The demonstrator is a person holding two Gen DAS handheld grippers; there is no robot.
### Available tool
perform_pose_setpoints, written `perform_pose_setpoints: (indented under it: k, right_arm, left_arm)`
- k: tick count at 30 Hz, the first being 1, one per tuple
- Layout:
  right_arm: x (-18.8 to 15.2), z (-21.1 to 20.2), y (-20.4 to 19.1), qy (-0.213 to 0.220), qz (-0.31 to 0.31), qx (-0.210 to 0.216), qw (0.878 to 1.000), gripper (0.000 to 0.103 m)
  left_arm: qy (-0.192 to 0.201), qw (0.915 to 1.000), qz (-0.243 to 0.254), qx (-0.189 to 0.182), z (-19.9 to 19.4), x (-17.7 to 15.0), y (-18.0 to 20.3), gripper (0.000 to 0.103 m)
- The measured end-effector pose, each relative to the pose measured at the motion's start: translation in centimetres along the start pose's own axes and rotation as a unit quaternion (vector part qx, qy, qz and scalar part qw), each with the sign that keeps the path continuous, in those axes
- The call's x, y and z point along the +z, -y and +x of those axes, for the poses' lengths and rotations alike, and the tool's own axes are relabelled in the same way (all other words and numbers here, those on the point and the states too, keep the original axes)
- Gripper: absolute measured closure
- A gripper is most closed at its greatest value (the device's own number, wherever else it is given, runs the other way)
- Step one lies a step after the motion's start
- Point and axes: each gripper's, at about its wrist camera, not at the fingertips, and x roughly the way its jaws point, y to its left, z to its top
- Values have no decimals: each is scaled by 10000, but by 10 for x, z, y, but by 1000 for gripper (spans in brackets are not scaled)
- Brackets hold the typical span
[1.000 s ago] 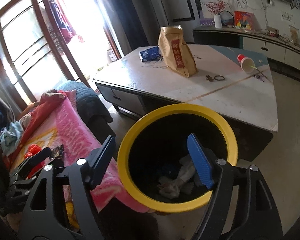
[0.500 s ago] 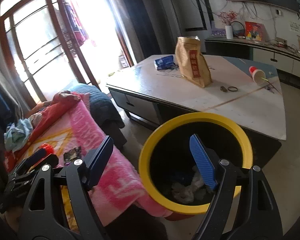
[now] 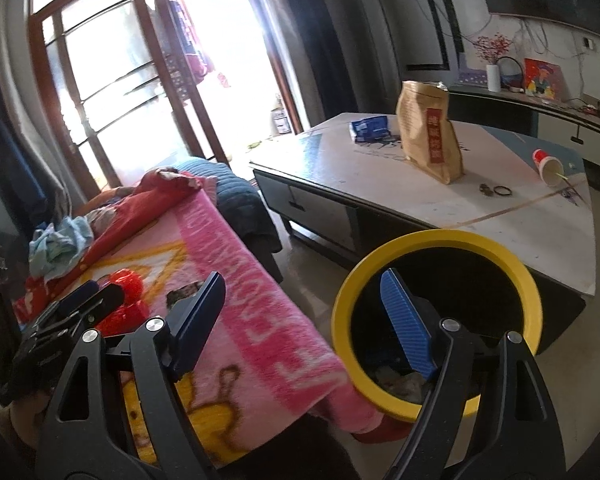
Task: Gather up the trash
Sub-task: 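Move both open tools back toward the remaining trash on the bed, then grasp the yellow-white chip bag with the left tool while the right tool grasps the red candy wrapper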
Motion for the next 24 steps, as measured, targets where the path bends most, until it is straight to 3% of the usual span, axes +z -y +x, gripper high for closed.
perform_pose_setpoints:
  k: [24]
  right_arm:
    - [-32,15,-88,-463,-854,821,9919,31]
  left_arm:
    - [181,9961,-467,725,-38,-7,-73,8]
